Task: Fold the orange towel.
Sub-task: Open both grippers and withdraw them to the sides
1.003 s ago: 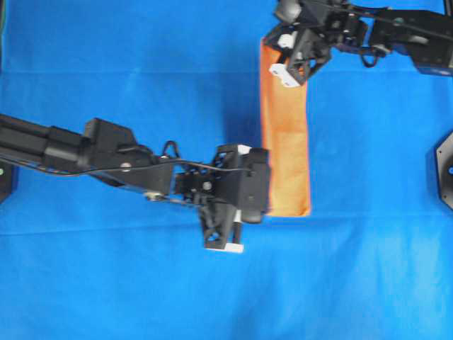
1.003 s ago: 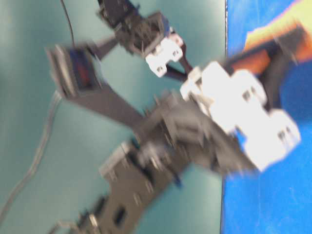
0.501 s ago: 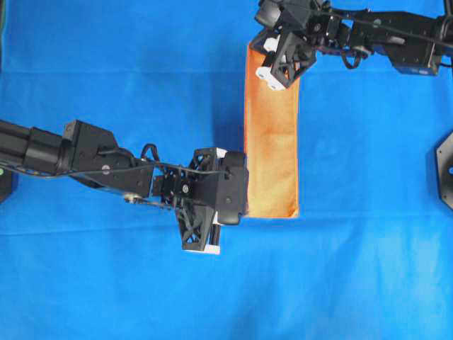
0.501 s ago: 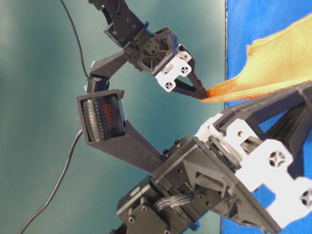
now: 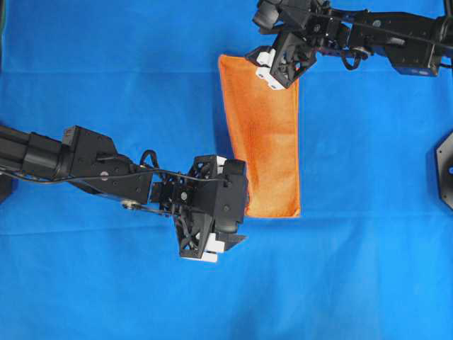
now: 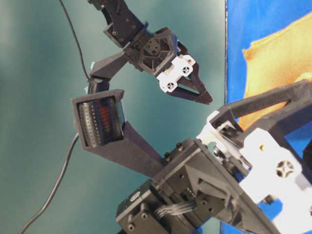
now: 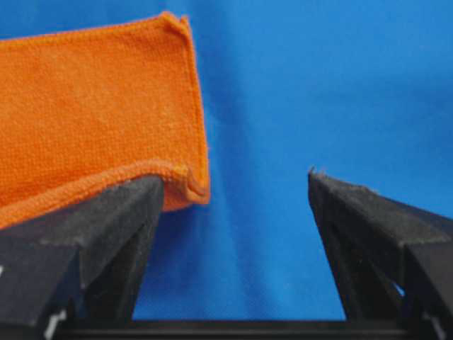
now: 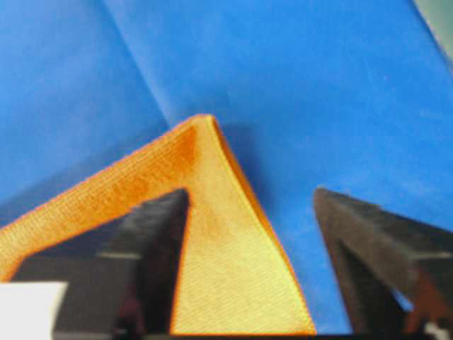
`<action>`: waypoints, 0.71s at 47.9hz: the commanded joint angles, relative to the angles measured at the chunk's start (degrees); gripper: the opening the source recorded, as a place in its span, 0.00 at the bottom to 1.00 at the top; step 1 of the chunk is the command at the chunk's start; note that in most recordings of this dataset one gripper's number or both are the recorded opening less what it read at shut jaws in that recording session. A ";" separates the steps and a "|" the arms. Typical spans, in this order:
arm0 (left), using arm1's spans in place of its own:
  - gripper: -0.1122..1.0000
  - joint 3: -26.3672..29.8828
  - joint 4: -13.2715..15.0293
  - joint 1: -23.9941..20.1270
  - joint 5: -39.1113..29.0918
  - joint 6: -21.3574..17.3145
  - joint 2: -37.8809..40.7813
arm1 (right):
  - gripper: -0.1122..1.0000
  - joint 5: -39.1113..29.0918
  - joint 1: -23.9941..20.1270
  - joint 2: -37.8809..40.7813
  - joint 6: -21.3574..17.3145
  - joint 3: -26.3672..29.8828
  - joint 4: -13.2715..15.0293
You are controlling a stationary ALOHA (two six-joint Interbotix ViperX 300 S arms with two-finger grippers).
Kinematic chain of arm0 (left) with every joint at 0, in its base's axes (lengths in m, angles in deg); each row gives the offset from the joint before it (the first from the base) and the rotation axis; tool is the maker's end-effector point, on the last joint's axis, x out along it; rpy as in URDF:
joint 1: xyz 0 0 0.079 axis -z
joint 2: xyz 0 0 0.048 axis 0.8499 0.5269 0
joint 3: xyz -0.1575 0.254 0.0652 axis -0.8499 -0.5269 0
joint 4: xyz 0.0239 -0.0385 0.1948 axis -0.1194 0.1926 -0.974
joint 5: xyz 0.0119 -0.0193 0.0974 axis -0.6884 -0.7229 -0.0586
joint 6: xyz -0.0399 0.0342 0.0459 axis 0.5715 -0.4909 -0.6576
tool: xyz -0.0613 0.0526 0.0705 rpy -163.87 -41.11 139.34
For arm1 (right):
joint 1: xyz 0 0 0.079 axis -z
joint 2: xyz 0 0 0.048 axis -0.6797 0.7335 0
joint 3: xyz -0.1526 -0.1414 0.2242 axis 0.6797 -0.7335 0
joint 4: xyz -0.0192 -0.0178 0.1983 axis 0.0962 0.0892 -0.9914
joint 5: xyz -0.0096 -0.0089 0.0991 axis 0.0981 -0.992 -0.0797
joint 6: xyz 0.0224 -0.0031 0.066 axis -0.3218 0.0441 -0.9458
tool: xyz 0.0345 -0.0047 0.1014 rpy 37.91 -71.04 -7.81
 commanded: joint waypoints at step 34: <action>0.77 -18.81 0.09 -4.92 2.64 -0.18 -27.86 | 0.69 6.68 -4.04 -32.87 -1.23 -21.71 -1.67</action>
